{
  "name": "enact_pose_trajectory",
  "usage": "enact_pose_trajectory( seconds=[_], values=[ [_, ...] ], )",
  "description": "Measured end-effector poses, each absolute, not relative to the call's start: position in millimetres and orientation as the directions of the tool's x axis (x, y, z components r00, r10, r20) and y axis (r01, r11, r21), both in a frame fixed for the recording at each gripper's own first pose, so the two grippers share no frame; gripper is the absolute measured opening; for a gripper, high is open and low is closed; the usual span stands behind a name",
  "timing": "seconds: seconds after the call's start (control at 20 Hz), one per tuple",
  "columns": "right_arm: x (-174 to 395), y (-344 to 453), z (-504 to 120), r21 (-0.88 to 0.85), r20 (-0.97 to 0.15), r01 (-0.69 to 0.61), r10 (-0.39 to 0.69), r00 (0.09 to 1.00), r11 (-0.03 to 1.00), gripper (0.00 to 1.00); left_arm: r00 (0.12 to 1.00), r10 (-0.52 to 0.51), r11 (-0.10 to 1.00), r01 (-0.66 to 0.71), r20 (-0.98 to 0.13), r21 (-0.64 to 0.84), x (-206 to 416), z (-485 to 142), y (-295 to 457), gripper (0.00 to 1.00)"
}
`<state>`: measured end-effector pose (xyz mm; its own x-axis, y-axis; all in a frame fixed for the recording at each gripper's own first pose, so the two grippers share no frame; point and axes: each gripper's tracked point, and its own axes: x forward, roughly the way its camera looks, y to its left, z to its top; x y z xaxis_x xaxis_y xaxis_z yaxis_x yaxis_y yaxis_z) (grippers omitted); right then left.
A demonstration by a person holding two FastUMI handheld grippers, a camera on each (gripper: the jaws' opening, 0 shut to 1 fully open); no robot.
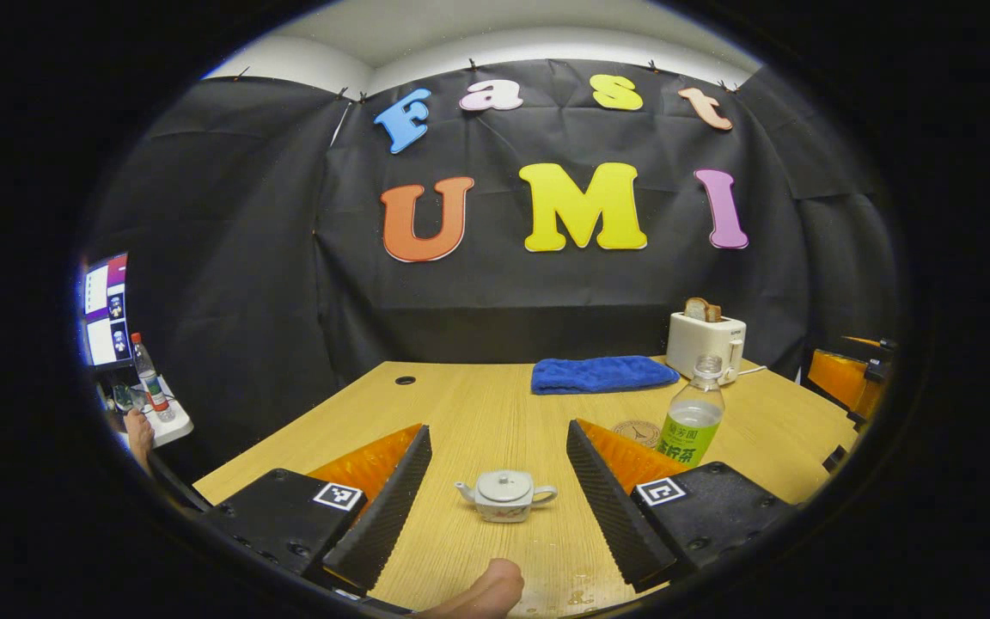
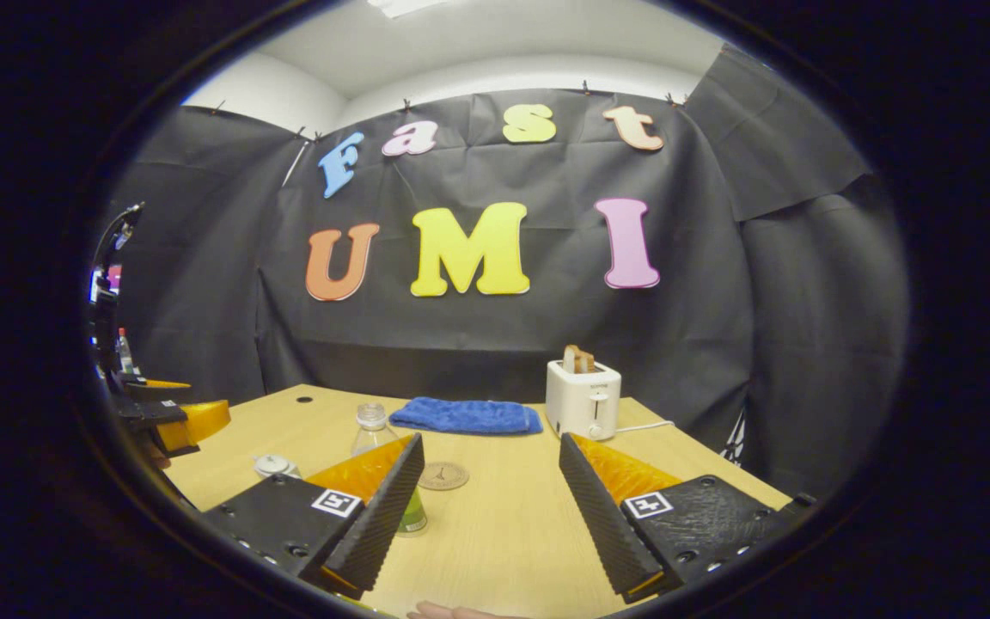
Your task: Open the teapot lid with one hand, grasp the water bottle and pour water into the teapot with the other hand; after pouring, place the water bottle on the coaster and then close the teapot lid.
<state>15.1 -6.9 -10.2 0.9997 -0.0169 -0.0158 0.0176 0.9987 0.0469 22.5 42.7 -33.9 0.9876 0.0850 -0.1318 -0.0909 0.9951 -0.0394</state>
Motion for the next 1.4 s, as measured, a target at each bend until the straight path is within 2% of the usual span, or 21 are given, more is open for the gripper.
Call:
enact_pose_trajectory(
  seconds=[0.1, 0.3, 0.45, 0.6, 1.05, 1.15, 1.25, 1.4],
  values=[
    [16, -5, -13, 0.032, -0.019, 0.020, -0.019, 1.000, 0.999, 0.95, 0.985, 0.096, 0.994, -0.104, -0.145, -0.047, 26, -40, 46, 0.99],
    [18, 1, -16, 0.022, -0.016, -0.002, 0.003, 1.000, 1.000, 0.98, 0.973, 0.125, 0.990, -0.136, -0.194, -0.044, 39, -58, 58, 0.99],
    [23, 2, -25, 0.024, -0.037, 0.002, -0.001, 0.999, 1.000, 0.95, 0.968, 0.111, 0.991, -0.126, -0.225, -0.053, 52, -75, 60, 0.99],
    [25, 1, -26, 0.024, -0.042, 0.009, -0.008, 0.999, 1.000, 0.98, 0.971, 0.136, 0.986, -0.151, -0.198, -0.064, 70, -88, 72, 1.00],
    [30, 1, -33, 0.014, -0.051, 0.020, -0.019, 0.999, 1.000, 0.95, 0.969, -0.012, 0.999, 0.003, -0.249, -0.038, 89, -133, 26, 0.98],
    [31, 2, -34, 0.011, -0.055, 0.019, -0.019, 0.998, 1.000, 0.95, 0.970, -0.017, 0.999, 0.007, -0.241, -0.040, 90, -133, 24, 0.94],
    [31, 3, -35, 0.012, -0.058, 0.019, -0.018, 0.998, 1.000, 0.95, 0.976, -0.022, 0.999, 0.012, -0.218, -0.047, 93, -129, 23, 0.86],
    [32, 4, -38, 0.008, -0.064, 0.019, -0.018, 0.998, 1.000, 0.98, 0.975, -0.011, 0.998, -0.004, -0.221, -0.066, 96, -133, 27, 0.63]
  ],
)
